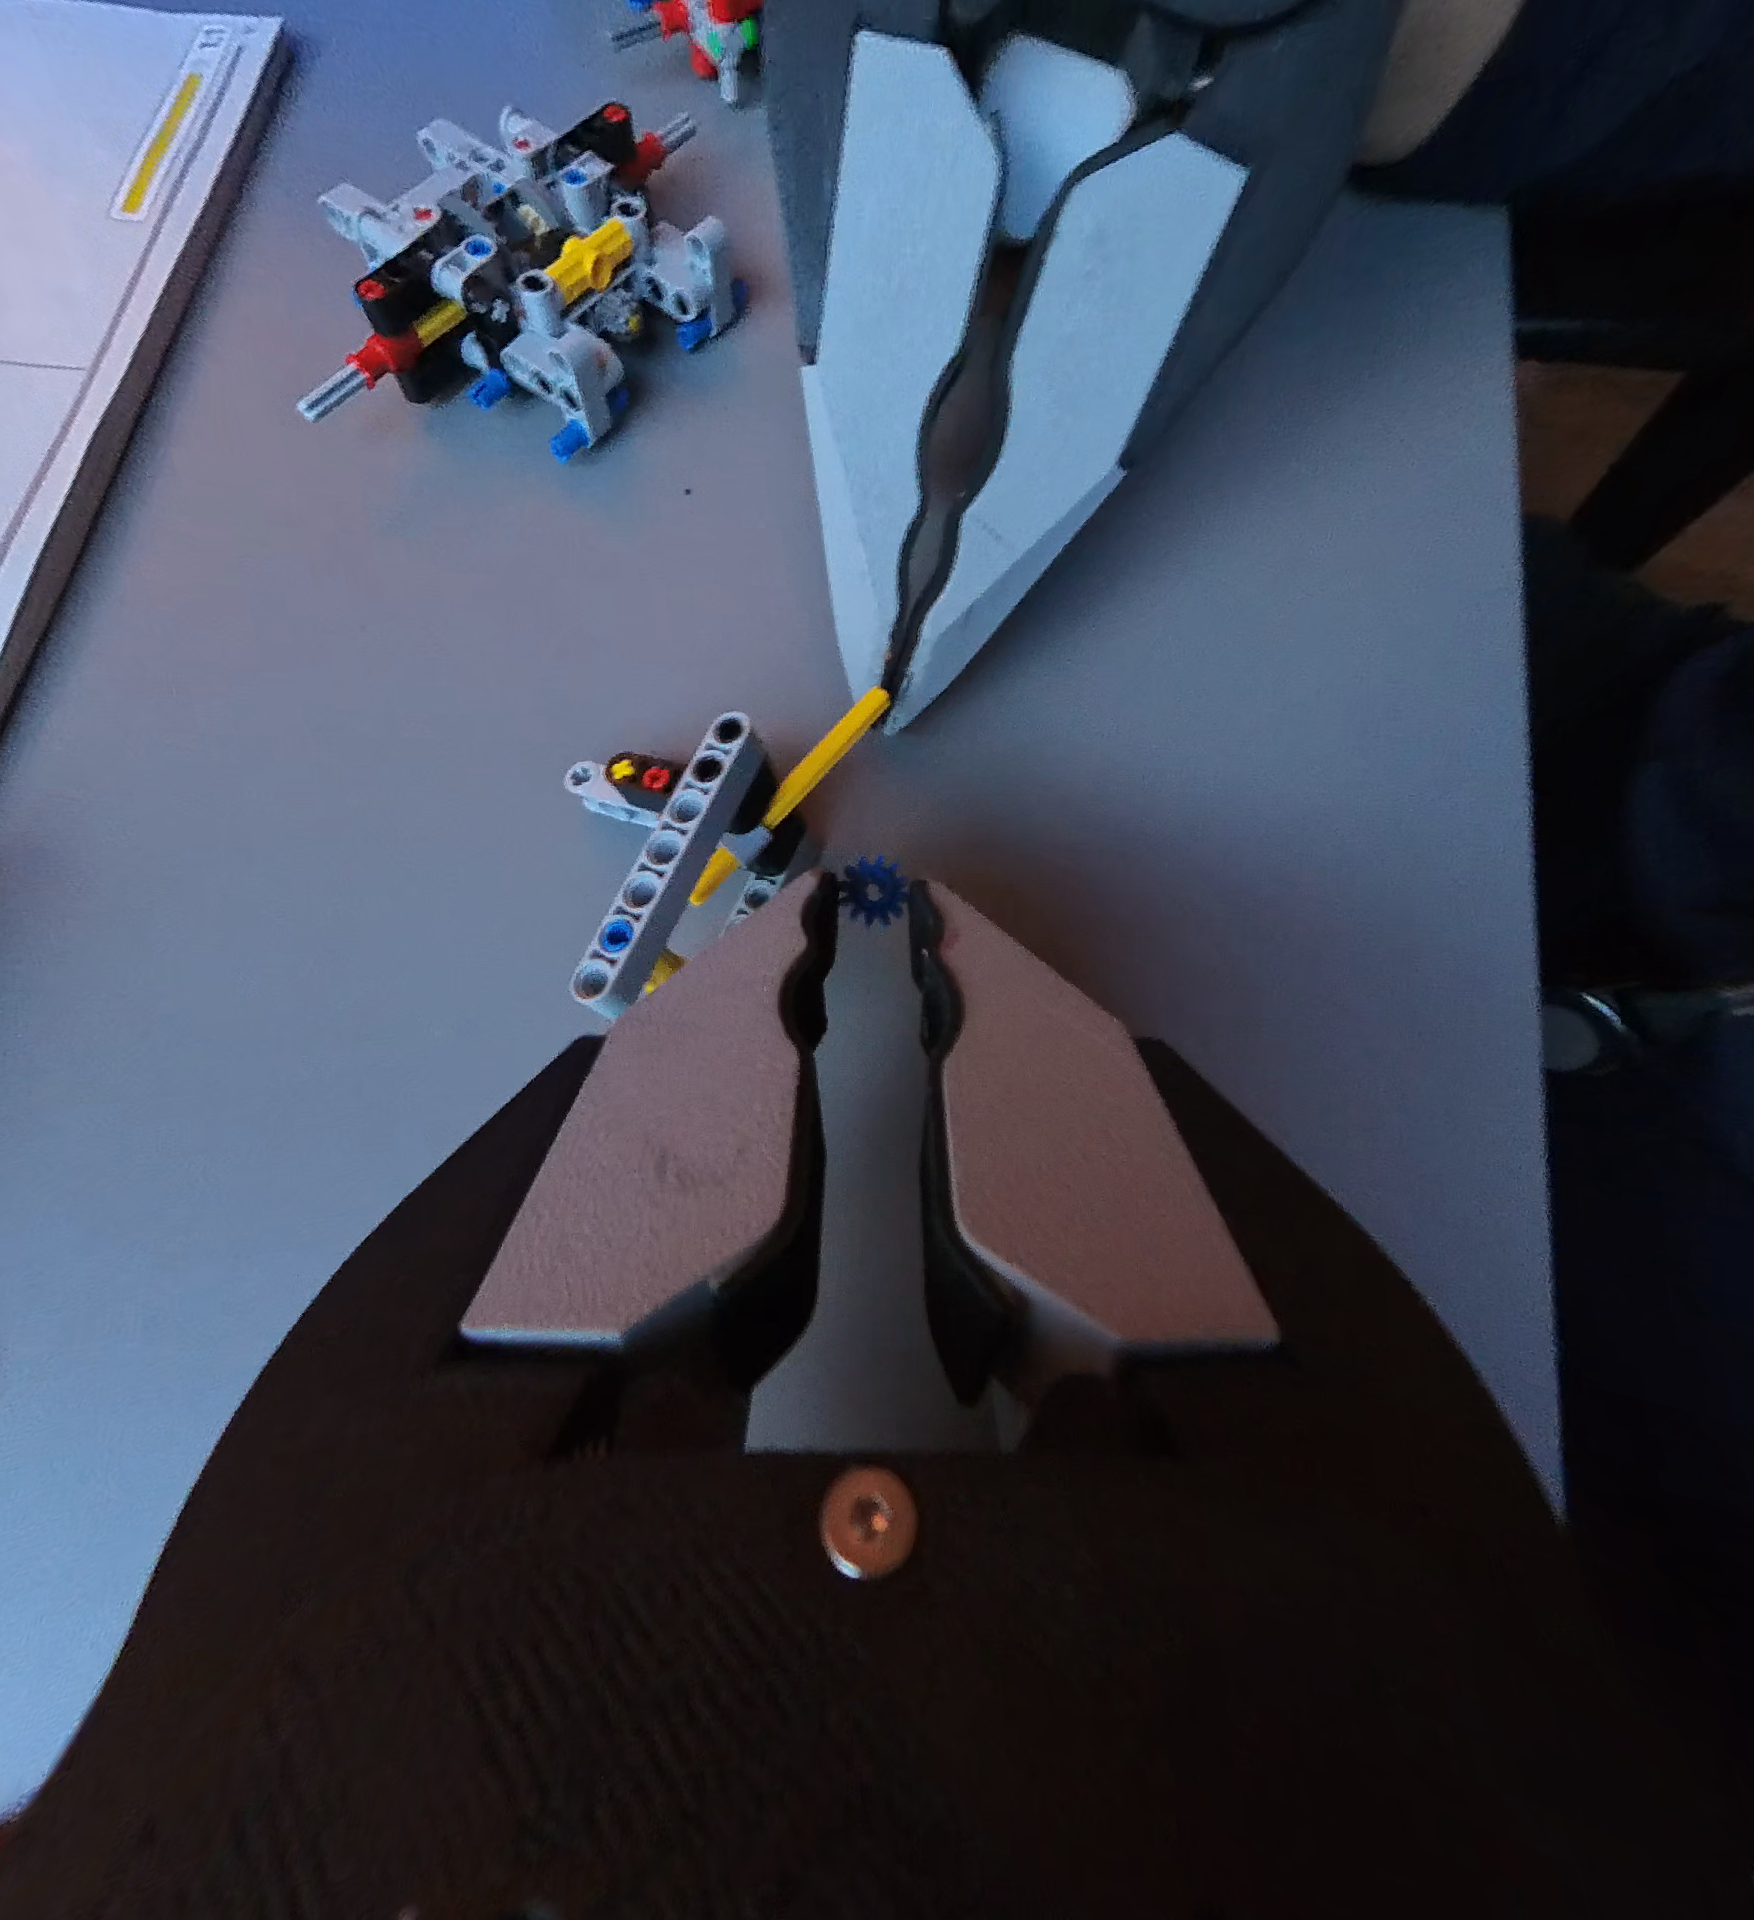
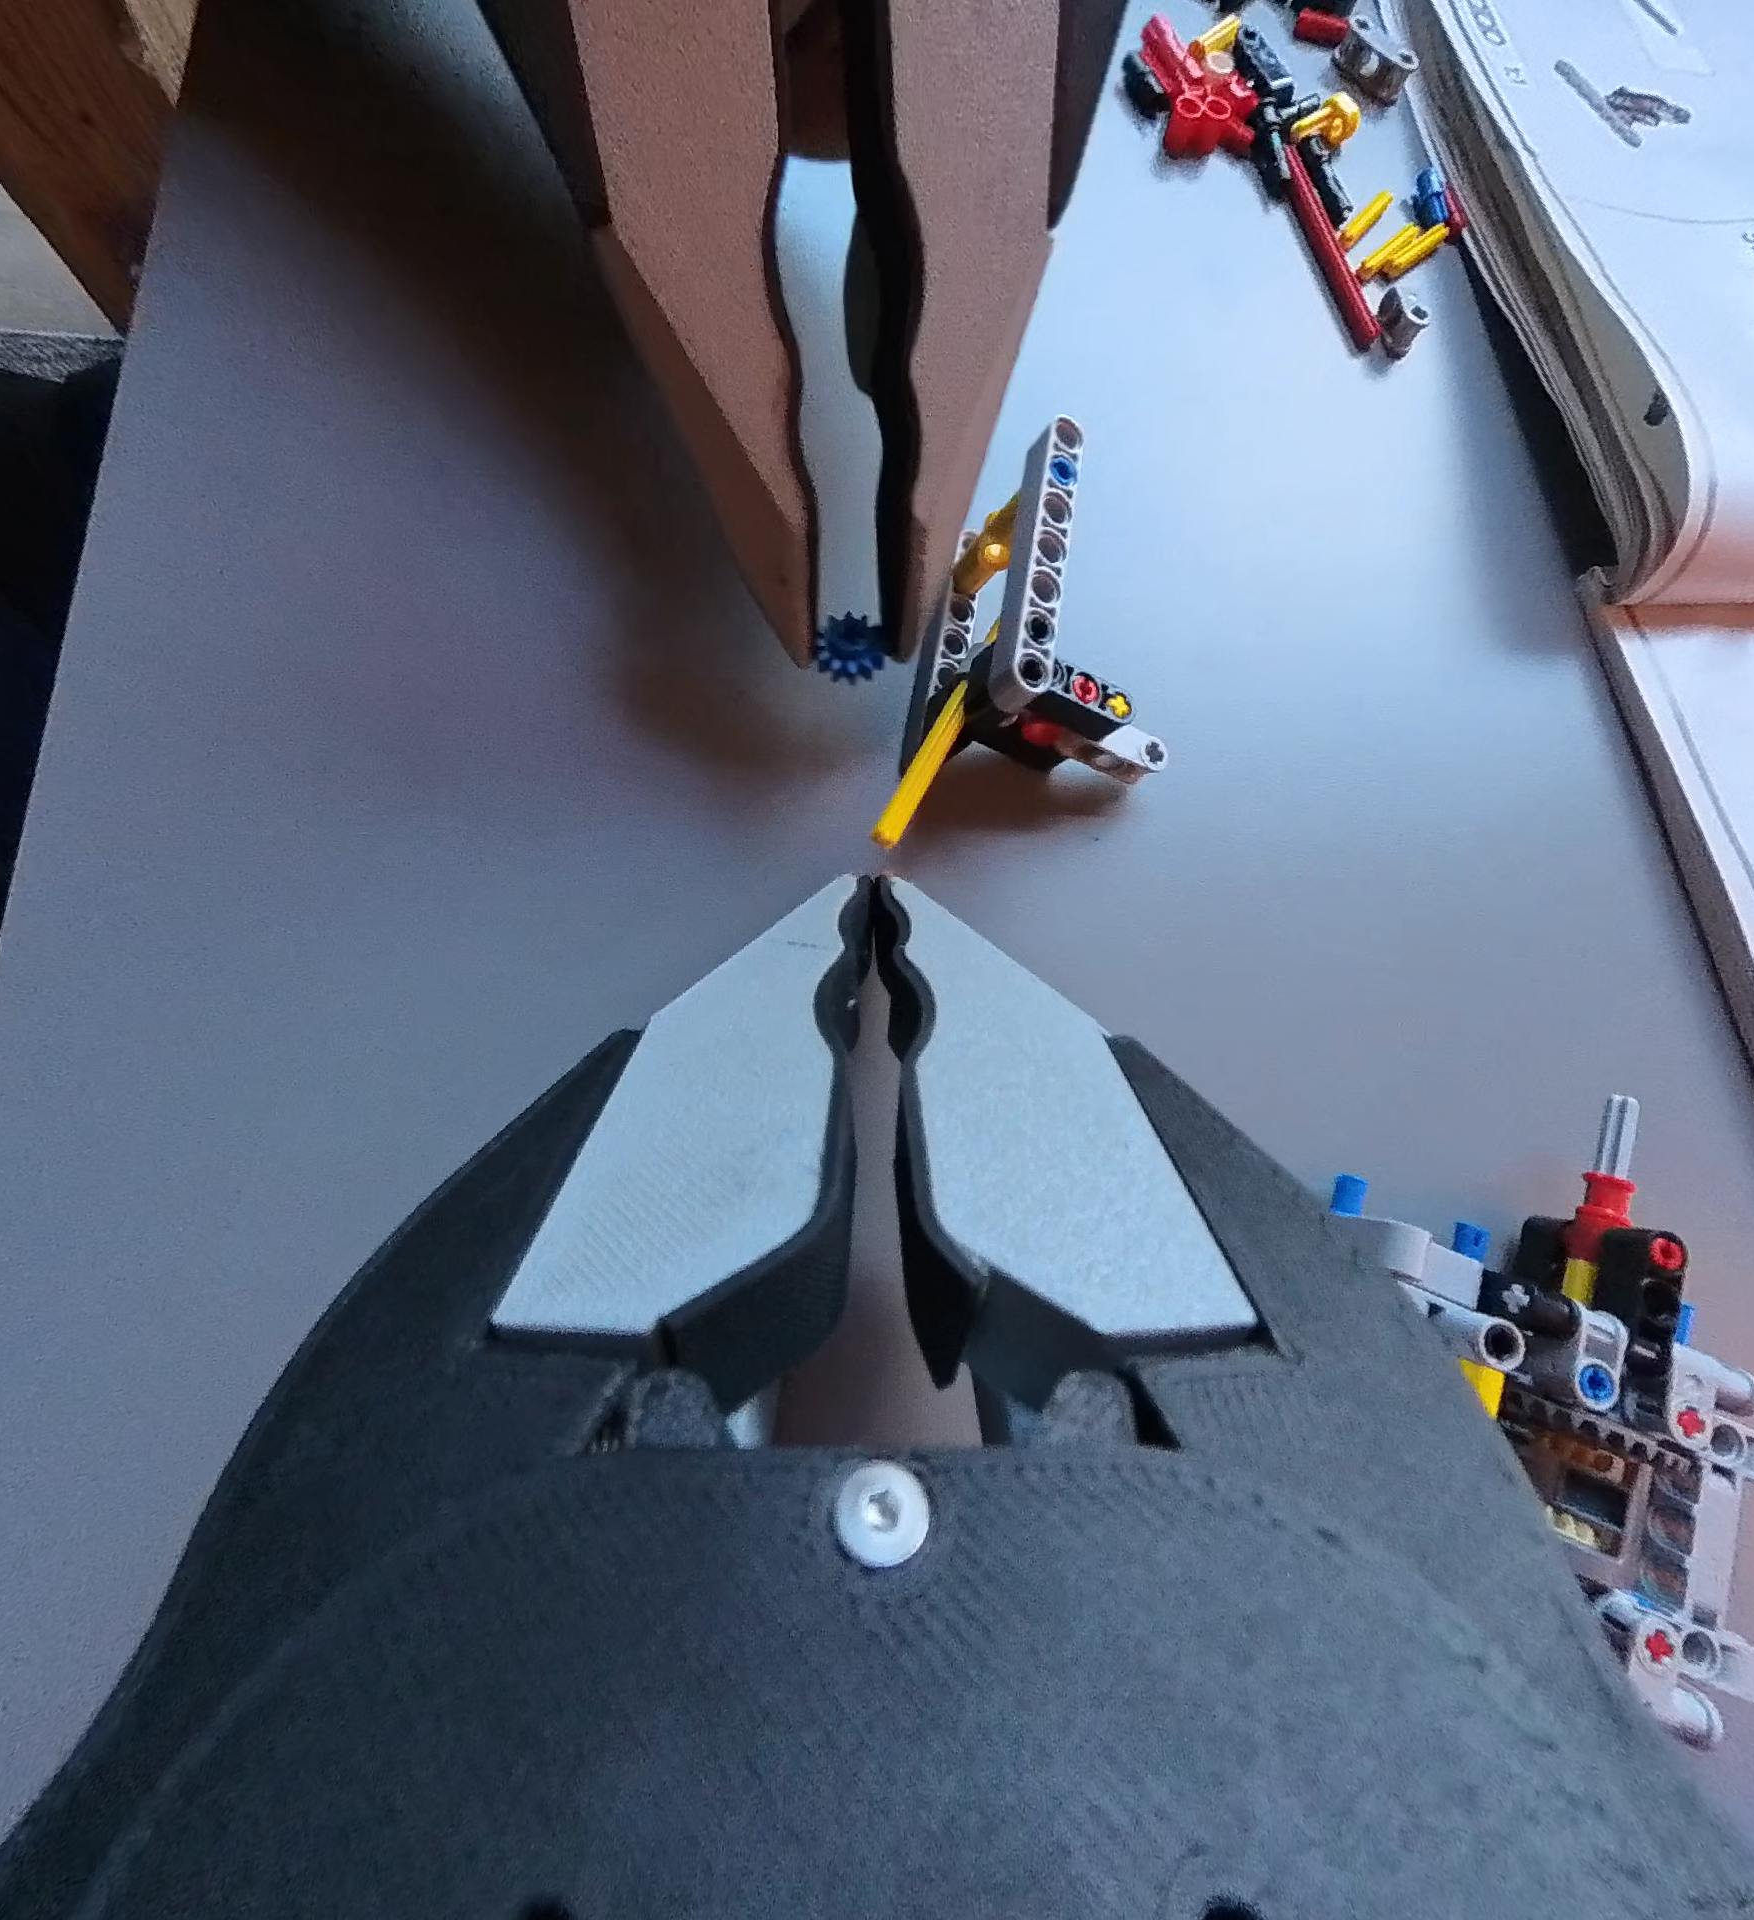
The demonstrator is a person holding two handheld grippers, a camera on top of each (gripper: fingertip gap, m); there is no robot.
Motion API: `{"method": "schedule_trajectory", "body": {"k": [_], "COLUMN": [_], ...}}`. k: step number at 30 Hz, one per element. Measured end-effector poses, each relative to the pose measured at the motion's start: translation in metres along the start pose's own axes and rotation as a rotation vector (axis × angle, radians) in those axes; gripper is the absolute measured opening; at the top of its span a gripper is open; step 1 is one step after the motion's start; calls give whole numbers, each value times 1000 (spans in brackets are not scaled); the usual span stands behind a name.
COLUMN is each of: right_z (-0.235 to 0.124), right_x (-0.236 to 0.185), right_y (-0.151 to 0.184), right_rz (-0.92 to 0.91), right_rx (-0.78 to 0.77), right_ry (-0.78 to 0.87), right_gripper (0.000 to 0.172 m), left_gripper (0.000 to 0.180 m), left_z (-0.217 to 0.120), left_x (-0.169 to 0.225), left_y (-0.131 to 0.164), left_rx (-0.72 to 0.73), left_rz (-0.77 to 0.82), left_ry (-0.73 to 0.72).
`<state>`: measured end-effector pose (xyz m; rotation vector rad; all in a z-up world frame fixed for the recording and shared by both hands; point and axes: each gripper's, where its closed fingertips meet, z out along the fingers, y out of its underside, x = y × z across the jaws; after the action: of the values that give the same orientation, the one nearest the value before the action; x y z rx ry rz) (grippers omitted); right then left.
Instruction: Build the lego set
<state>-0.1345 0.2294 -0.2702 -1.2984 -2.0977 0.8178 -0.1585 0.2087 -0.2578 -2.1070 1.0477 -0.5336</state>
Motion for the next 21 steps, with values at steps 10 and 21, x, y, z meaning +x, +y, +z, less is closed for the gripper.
{"method": "schedule_trajectory", "body": {"k": [10, 21], "right_z": [-6, 0], "right_x": [7, -11], "right_y": [-7, -10], "right_rz": [-57, -47], "right_rx": [43, 31], "right_ry": [-59, -121], "right_gripper": [23, 0], "left_gripper": [11, 11], "left_z": [-23, -6], "left_x": [-15, -6], "left_y": [-2, 3], "left_rx": [-10, -12], "left_rz": [105, 134], "left_ry": [68, 120]}}
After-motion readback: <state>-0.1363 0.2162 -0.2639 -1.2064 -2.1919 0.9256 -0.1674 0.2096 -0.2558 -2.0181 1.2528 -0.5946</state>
